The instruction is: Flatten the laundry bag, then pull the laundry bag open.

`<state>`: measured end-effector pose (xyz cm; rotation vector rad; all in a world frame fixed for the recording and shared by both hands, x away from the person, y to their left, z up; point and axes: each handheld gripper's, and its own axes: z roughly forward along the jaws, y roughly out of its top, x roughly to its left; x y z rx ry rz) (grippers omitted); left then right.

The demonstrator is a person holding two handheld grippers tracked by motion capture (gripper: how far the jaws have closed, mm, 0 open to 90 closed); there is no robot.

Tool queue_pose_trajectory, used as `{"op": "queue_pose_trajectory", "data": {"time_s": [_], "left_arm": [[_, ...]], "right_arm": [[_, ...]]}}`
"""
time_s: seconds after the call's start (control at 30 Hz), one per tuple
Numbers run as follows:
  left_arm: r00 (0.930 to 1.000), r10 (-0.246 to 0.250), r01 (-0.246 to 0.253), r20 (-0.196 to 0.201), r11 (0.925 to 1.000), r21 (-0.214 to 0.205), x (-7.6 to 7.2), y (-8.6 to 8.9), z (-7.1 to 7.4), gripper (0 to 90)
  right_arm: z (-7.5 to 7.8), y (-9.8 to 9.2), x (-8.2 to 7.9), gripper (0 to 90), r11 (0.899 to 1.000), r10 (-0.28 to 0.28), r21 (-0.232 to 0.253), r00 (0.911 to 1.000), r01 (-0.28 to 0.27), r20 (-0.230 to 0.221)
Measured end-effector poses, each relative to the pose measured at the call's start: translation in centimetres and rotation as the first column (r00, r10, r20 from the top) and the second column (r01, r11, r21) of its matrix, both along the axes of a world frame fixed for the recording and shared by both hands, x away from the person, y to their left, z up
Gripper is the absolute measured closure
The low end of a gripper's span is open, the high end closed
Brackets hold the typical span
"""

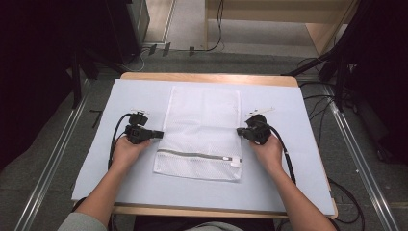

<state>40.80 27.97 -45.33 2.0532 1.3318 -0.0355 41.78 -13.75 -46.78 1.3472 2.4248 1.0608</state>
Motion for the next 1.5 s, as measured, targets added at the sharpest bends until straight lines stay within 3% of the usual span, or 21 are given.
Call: {"op": "queue_pose_trajectory", "data": {"time_s": [0.03,0.13,0.4,0.67,1.0,1.5], "left_arm": [[1.0000,0.000,0.000,-0.003,1.0000,-0.001,-0.1,0.1,0.1,86.2],[0.9985,-0.010,0.008,0.053,0.9991,0.041,-0.5,0.1,0.8,71.3],[0.9958,-0.023,0.024,0.089,0.9997,-0.003,-1.4,-0.4,2.4,58.7],[0.9874,-0.100,0.100,0.123,0.9950,0.004,-2.4,-3.1,3.8,57.6],[0.9773,-0.158,0.160,0.141,0.9872,0.004,-3.2,-6.0,4.4,52.5],[0.9450,-0.295,0.296,0.141,0.9550,0.016,-3.2,-10.1,4.5,52.5]], "right_arm": [[0.2,0.0,-0.1,90.0,1.000,-0.004,0.007,1.0000,0.004,0.001],[1.2,-0.2,-0.6,90.0,1.000,0.000,0.030,0.9997,-0.001,0.025],[2.8,-0.3,-3.1,90.0,0.998,0.044,0.049,0.9981,-0.046,0.043],[2.7,-0.7,-5.8,89.2,0.994,0.080,0.077,0.9968,-0.080,0.007],[2.0,-0.3,-7.8,90.0,0.991,0.125,0.058,0.9914,-0.123,-0.037],[1.0,-0.1,-8.8,90.0,0.990,0.137,0.023,0.9858,-0.136,-0.097]]}}
